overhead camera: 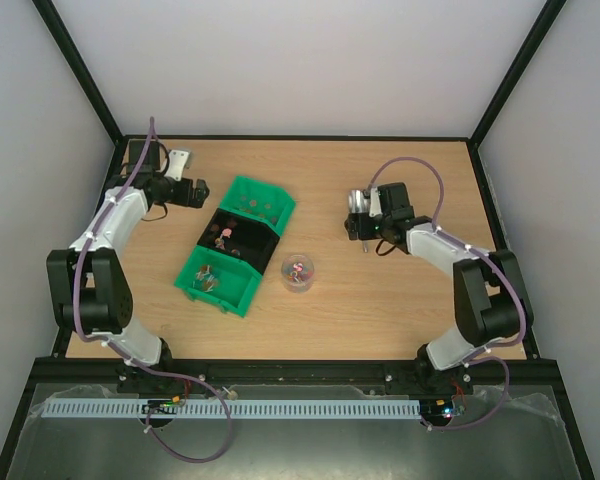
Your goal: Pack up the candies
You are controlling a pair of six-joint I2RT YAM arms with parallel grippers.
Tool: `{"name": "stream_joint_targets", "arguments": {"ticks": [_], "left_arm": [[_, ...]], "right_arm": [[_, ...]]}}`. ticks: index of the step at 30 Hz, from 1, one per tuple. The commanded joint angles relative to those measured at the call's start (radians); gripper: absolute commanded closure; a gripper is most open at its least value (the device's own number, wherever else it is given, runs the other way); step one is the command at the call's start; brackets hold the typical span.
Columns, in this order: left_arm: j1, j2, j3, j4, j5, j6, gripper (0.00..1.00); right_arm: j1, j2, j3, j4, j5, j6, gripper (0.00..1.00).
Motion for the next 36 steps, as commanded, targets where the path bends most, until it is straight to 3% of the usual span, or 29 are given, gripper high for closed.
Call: {"name": "stream_joint_targets", "arguments": {"ticks": [1, 3, 11, 17, 27, 33, 36], "left_arm": [[0.008, 0.023, 0.054, -0.015, 0.019, -0.038, 0.01], [0.01, 0.03, 0.076, -0.017, 0.02, -0.044, 0.01], [0.012, 0.039, 0.169, -0.027, -0.021, -0.042, 0.01], [0.012, 0.041, 0.216, -0.065, -0.017, 0.019, 0.01], [0.01, 0.036, 0.203, -0.09, 0.05, 0.071, 0.01], [0.009, 0.056, 0.21, -0.115, 0.119, 0.086, 0.01], [0.008, 0.064, 0.211, -0.125, 0.127, 0.096, 0.01]], "right_arm": [[0.003, -0.08, 0.066, -0.079, -0.004, -0.004, 0.06], [0.003, -0.104, 0.087, -0.094, -0.003, -0.011, 0.01], [0.002, -0.159, 0.232, -0.142, 0.006, -0.053, 0.01], [-0.06, -0.148, 0.317, -0.301, -0.018, -0.1, 0.01], [-0.443, 0.007, 0.382, -0.645, -0.116, -0.291, 0.01], [-0.657, 0.155, 0.389, -0.705, -0.101, -0.38, 0.0], [-0.709, 0.243, 0.441, -0.759, -0.097, -0.428, 0.14]]}}
